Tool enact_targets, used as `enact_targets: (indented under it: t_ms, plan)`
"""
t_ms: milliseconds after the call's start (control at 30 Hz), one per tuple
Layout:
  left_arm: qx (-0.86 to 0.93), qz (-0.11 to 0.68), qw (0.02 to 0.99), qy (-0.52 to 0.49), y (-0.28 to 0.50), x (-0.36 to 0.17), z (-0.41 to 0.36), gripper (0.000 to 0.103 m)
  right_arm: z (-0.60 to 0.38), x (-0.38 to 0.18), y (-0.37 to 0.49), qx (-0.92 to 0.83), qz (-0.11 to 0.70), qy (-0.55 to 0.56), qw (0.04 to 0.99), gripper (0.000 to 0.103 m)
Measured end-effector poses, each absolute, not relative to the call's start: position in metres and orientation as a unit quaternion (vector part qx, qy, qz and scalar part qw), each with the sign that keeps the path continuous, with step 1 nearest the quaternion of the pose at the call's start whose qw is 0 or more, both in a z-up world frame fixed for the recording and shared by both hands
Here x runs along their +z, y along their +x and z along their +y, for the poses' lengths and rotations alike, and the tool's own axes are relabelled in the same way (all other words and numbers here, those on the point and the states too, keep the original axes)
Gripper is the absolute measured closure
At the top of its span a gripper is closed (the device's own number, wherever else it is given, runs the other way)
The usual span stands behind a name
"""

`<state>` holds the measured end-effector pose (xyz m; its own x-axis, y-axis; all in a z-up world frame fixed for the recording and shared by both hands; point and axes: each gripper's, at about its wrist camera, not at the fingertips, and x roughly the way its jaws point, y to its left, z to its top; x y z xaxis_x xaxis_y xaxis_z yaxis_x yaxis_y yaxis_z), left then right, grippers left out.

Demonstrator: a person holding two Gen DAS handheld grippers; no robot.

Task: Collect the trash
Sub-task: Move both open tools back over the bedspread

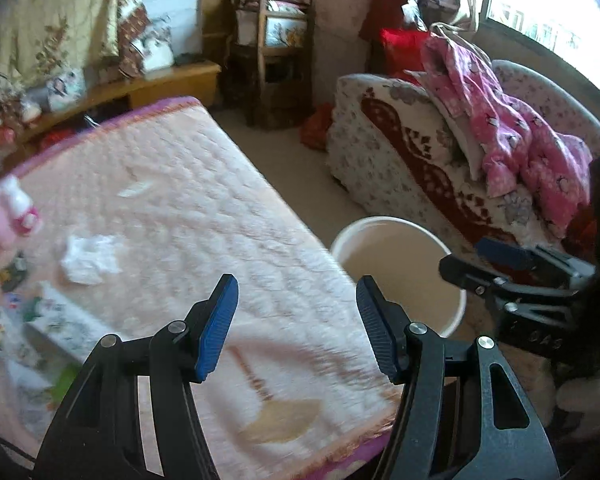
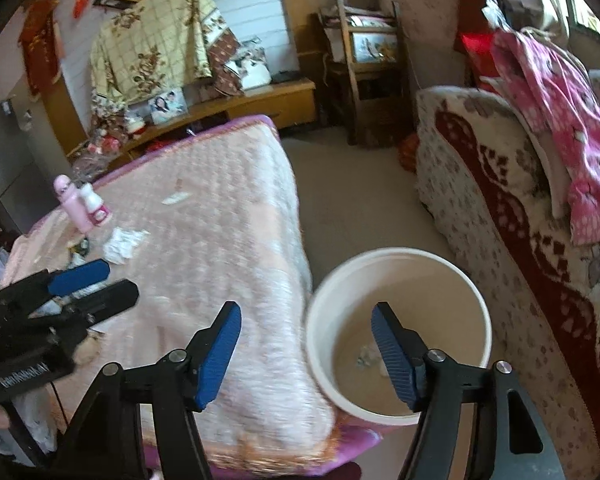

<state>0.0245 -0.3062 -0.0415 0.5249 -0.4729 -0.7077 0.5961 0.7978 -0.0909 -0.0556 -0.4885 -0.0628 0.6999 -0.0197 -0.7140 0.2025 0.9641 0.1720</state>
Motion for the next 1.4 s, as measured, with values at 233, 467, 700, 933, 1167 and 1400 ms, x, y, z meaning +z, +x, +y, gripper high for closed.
enact_targets:
  t_ms: [233, 467, 700, 933, 1167, 1400]
  plan:
    - [-0.269, 0.357, 0.89, 0.084, 0.02, -0.033, -0.253, 0.043, -0.435, -0.043, -0.047, -0.03, 0.365, 0.102, 0.925, 0.037]
    - [-0.235, 0.35, 0.904, 0.066, 0.02, -0.029, -0.207, 0.043, -0.392, -0.044, -0.039, 0.003, 0.366, 0.098, 0.925, 0.034]
    - [-0.206, 0.347, 0.913, 0.055, 0.018, -0.03, -0.17, 0.043, -0.357, -0.048, -0.032, 0.029, 0.37, 0.09, 0.924, 0.034]
    - [-0.183, 0.343, 0.92, 0.042, 0.018, -0.032, -0.141, 0.043, -0.327, -0.046, -0.025, 0.048, 0.367, 0.079, 0.926, 0.034]
    - [-0.167, 0.343, 0.924, 0.027, 0.018, -0.033, -0.11, 0.043, -0.3, -0.046, -0.022, 0.068, 0.371, 0.067, 0.924, 0.033]
    - [-0.158, 0.362, 0.919, 0.001, 0.026, -0.039, -0.059, 0.043, -0.279, -0.052, -0.02, 0.087, 0.383, 0.05, 0.918, 0.033]
